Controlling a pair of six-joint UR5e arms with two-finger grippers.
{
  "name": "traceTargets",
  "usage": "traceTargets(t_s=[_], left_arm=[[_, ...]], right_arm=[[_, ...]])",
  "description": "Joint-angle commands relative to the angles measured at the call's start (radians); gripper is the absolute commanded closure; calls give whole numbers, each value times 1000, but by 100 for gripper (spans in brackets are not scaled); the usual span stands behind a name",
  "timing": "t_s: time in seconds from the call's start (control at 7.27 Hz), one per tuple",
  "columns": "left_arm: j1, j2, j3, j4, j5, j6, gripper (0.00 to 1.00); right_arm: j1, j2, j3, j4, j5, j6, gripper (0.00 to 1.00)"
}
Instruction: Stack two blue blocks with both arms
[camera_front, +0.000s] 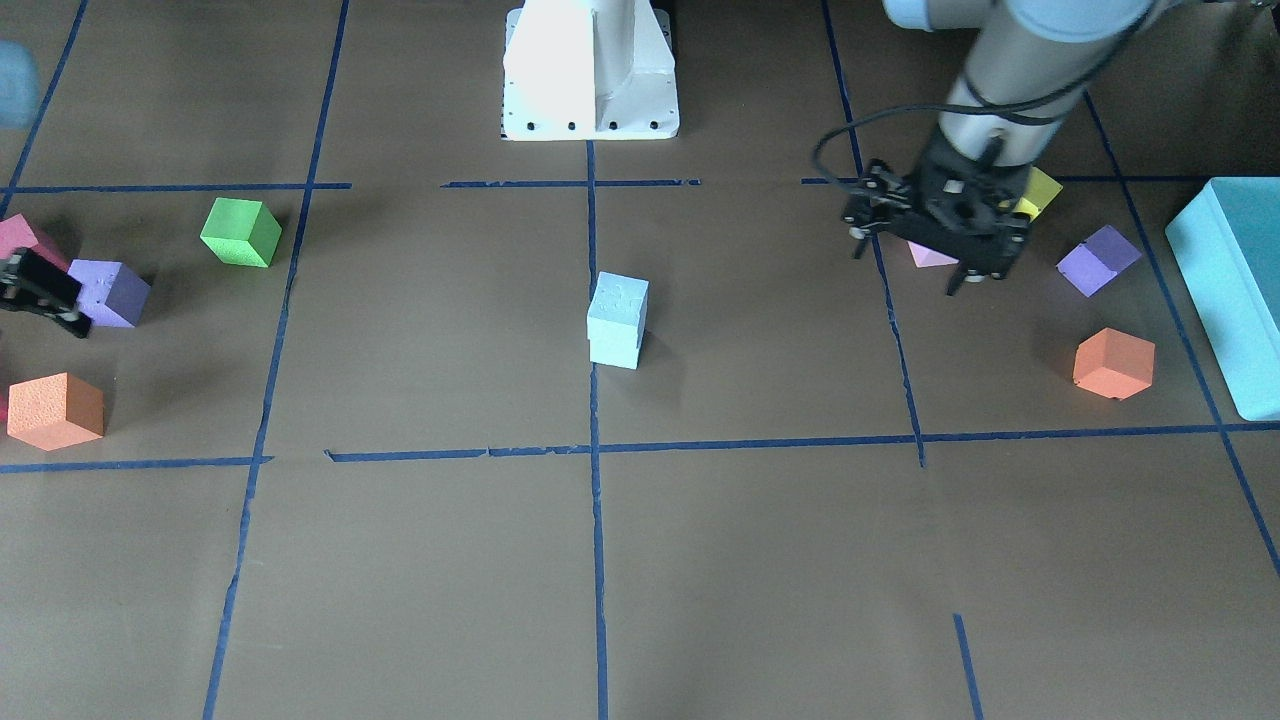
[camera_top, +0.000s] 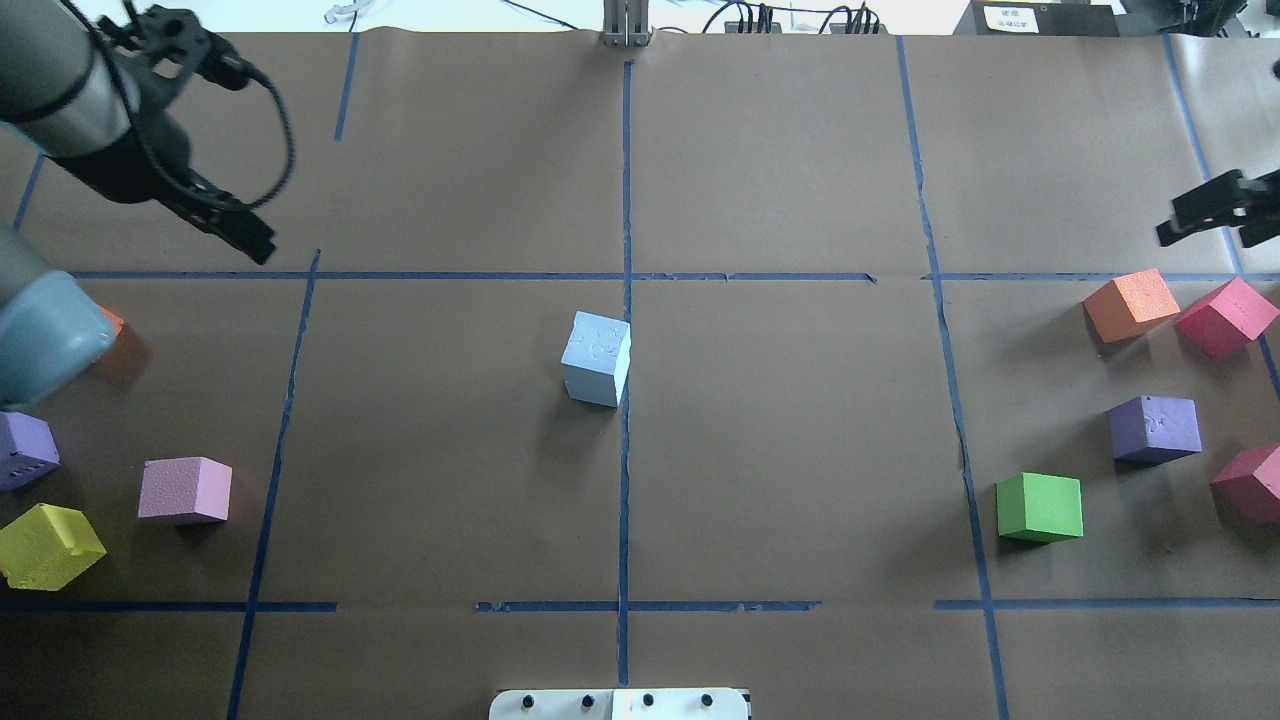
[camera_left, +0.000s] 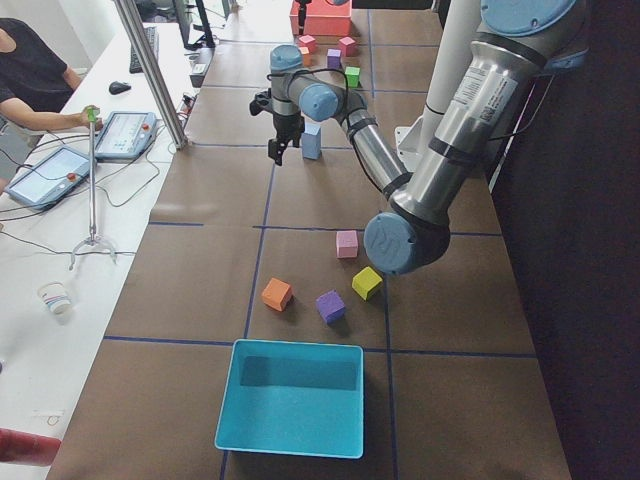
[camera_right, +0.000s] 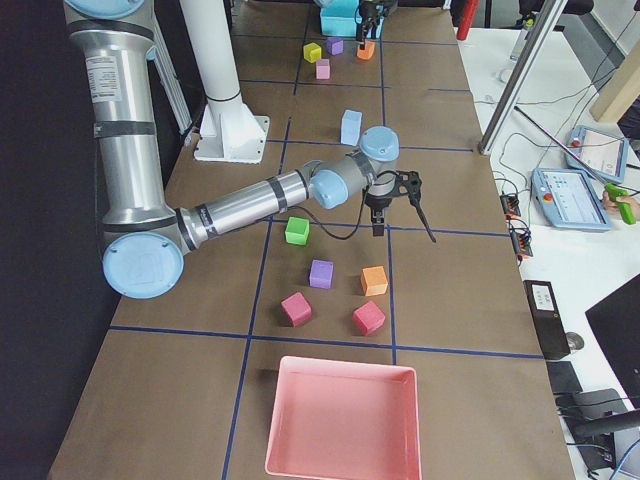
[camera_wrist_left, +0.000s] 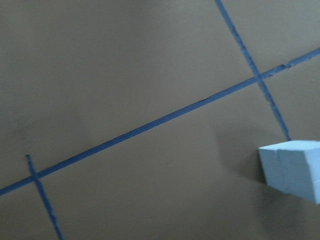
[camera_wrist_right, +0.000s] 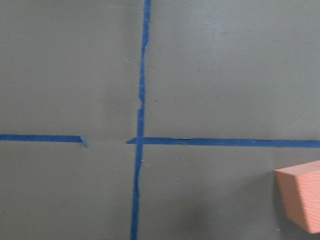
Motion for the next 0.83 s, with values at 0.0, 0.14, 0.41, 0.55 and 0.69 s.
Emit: traceTargets(t_s=[0.0,0.14,0.41,0.55,0.69], left_arm=[[-237,124,115,-2,-72,354,0],[-330,144,191,-3,-121,488,0],[-431,146,303,-4,-178,563,0],[-433,186,314,-10,-179,561,0],[-433,201,322,-23,-179,561,0]], right_arm=[[170,-56,-4,-157,17,-328,0],[217,-56,-3,-234,13,-442,0],[242,-50,-4,-302,-10,-532,0],[242,-46,-1,-302,-15,-532,0],[242,-42,-3,-302,-15,-532,0]])
